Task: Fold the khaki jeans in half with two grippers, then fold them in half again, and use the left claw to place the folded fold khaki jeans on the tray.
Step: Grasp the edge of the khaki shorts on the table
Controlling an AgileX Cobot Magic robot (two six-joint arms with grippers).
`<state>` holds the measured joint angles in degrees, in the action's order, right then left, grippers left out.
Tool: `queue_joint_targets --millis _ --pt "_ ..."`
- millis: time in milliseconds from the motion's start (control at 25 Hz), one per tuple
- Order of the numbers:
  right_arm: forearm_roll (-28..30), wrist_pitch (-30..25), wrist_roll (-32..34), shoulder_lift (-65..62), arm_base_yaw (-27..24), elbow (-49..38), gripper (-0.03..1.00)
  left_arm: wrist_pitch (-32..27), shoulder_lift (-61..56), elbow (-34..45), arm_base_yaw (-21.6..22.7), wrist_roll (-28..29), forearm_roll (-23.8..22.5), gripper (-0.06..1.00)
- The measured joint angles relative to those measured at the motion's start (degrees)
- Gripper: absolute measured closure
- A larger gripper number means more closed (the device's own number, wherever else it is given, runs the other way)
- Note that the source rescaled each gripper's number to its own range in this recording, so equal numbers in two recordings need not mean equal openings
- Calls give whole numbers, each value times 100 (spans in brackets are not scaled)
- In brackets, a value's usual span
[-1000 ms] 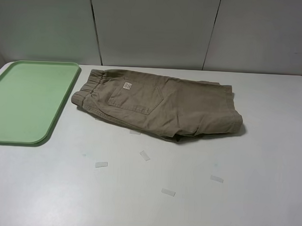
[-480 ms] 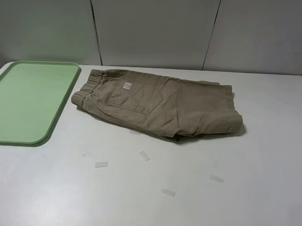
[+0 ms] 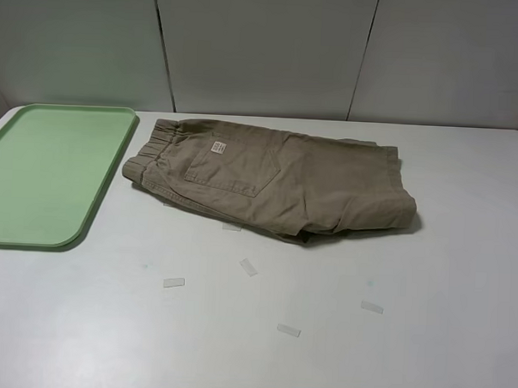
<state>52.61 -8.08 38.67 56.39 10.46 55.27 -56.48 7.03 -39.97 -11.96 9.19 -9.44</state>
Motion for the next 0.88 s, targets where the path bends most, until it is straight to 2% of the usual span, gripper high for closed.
queue_joint_targets --millis 160,320,480,880 --pt "0 17 0 0 0 0 6 -228 0 223 0 -256 328 -4" --pt "0 23 0 0 0 0 6 -318 0 805 0 -295 511 -4" --pt "0 23 -5 0 0 0 6 -346 0 1126 0 -302 518 -4" --pt "0 23 -5 0 0 0 6 -353 0 1152 0 -330 527 -4"
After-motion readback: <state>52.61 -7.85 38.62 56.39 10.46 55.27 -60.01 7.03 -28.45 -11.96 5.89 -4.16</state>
